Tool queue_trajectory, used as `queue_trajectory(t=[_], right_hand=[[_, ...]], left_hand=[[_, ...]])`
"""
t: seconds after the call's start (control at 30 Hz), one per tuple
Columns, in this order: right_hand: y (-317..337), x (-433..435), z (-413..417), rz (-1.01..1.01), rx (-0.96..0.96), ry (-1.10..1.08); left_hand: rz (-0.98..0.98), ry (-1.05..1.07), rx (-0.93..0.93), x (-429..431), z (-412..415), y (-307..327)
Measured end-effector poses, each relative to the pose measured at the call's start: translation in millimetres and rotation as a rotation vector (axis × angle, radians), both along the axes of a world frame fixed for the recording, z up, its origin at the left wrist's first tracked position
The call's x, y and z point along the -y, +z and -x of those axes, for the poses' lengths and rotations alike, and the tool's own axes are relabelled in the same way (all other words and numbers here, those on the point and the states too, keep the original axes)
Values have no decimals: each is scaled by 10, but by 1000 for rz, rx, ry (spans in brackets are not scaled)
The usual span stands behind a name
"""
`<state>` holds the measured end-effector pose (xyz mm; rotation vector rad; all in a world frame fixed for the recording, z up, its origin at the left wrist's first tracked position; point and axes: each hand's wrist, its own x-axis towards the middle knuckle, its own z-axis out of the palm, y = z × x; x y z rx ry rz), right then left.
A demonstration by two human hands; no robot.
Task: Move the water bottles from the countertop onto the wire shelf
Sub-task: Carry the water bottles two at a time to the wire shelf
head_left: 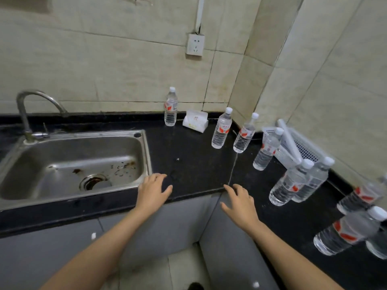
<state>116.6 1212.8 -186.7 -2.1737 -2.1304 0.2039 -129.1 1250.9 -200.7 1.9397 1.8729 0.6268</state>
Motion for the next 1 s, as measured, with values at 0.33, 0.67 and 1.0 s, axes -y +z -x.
queue_trajectory(t=[0.33,0.67,1.0], right_hand=[[-125,-1777,-453,-60,-144,22],[-85,-2858,-513,-359,-118,118],[383,-3835,-415,-511,-188,-197]], left_hand=[[44,136,2,-1372,-523,-90],[16,195,54,-2342,-479,-102],[-125,181,158,-3963,-306,198]])
